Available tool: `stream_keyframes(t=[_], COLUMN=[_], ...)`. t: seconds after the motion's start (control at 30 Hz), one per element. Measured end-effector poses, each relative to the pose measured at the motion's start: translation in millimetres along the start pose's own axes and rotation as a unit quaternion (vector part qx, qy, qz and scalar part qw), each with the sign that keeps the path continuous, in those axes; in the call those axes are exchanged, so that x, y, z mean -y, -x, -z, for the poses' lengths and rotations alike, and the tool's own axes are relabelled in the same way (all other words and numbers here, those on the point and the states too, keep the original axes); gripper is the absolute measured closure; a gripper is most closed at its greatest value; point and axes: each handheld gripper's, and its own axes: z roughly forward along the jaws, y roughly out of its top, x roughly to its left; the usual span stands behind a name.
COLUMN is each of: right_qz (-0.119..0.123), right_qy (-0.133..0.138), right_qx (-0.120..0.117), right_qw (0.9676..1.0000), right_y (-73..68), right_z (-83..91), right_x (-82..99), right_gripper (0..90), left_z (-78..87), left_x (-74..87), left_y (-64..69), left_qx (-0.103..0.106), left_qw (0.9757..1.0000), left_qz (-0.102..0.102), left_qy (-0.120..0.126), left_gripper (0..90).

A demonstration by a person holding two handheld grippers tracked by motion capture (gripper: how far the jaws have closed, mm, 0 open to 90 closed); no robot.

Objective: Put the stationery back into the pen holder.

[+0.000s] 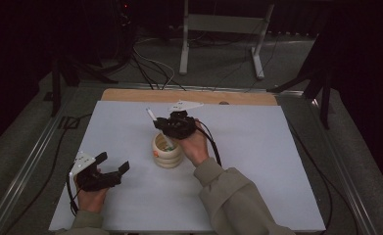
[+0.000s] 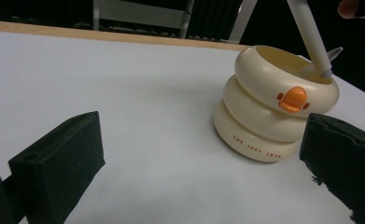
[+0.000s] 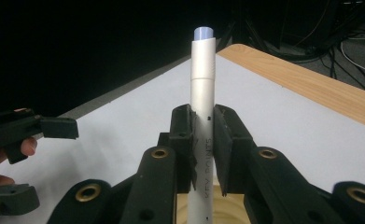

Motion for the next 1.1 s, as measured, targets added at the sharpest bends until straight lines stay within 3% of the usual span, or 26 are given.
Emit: stream_keyframes(t=[1.1], right_qz=[0.013], right_qy=[-0.007], right_qx=[0.014], right_qw=[0.9998], right_y=[3.0], right_z=[4.5], right_x=[11.7], right_gripper=[78.4], left_z=[-0.4], left_x=[0.1], left_y=[0.3], left_qx=[-0.001], left_qw=[1.0], left_qz=[-0.002], left_qy=[-0.002], left_gripper=[0.2])
